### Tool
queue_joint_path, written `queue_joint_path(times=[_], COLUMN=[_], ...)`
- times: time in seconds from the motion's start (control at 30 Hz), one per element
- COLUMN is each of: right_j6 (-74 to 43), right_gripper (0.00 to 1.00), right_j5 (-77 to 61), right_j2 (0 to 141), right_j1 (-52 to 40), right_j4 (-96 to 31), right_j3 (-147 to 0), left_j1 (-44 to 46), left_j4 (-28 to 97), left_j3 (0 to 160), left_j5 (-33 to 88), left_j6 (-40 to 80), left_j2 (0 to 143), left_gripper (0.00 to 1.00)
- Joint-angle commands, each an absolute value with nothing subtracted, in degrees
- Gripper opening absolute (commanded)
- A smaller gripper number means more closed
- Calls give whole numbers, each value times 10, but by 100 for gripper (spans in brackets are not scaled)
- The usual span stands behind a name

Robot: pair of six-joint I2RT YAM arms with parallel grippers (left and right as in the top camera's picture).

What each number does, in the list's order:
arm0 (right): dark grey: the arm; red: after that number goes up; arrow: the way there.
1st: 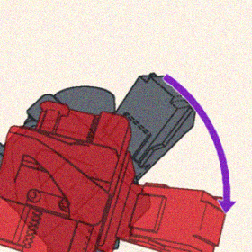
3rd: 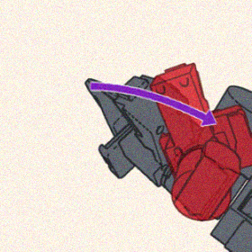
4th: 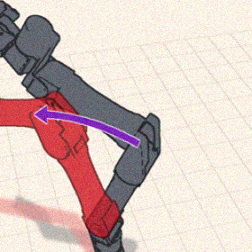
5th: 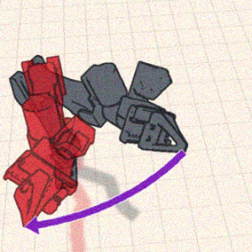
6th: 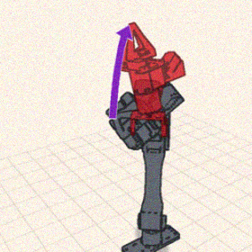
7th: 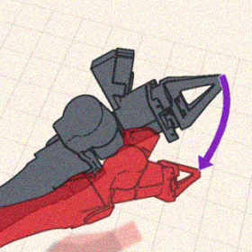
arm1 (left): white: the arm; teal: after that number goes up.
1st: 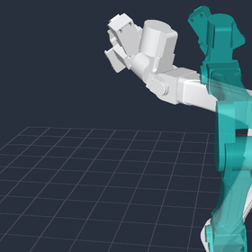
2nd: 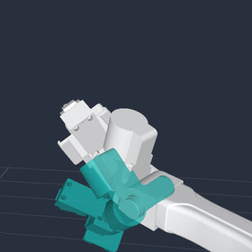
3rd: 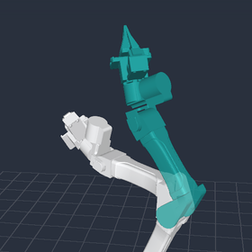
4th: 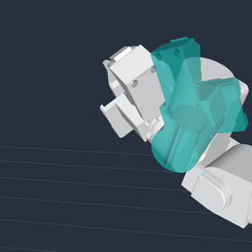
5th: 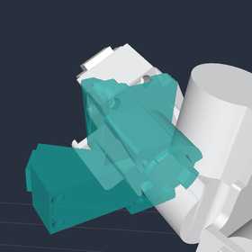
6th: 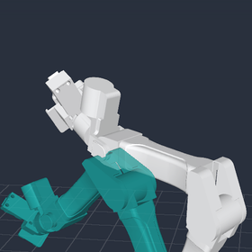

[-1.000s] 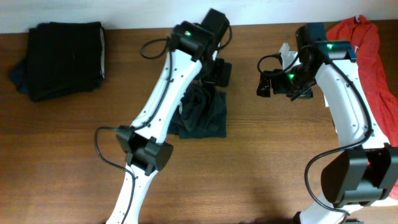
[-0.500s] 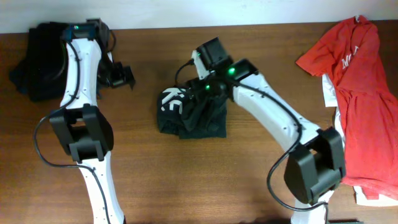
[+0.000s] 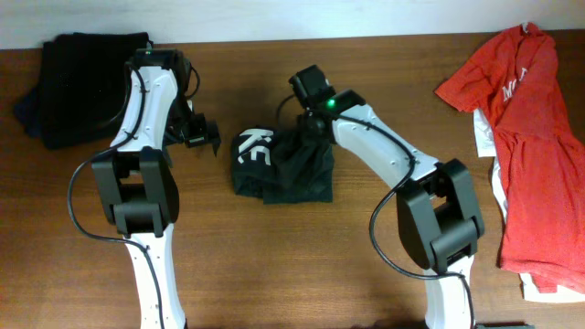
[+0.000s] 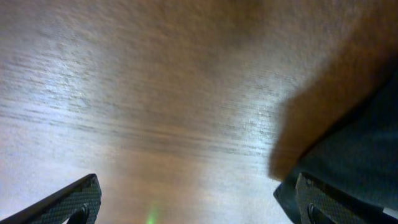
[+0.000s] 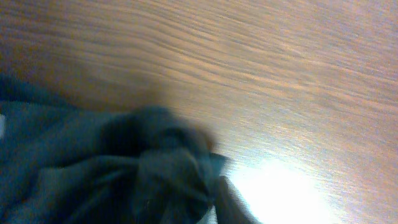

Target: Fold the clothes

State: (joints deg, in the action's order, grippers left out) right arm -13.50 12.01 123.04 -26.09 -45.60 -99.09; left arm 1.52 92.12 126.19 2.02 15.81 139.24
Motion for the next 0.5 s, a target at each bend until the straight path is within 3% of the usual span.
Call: queue_joint_path(times=[0.0,0.03,0.07,0.2,0.3,0.37,0.47], right_j6=[-138,-139,-138,7,6,-88,-100], right_gripper=[56,81,99,99,99,99,99], right_j5=[163,162,95,-222,-214,-110,-98], right_j2=[1236,1236,1235,1230,1232,1232,1232], right_j1=[-213,-196,-167,-165,-230,-271,-318], right_j4=[-517,-566,-687,-852,-874,-865,-831], right_j3=[-1027,-1055,-1144,-1278,-1263,-1244,-1203], left_j1=[39,50,77,80,46,41,41], left_j4=[948,946,931,904,900,909,902], left_j3=[1260,1260,1260,1260,1259,1259,1258], left_j5=[26,26,26,-39,-38,-39,-39], left_j6=[149,149,131,160,160,160,160], left_j2=[1369,1348,1292,1270,1270,1270,1270], left_gripper=[99,99,99,99,99,99,99])
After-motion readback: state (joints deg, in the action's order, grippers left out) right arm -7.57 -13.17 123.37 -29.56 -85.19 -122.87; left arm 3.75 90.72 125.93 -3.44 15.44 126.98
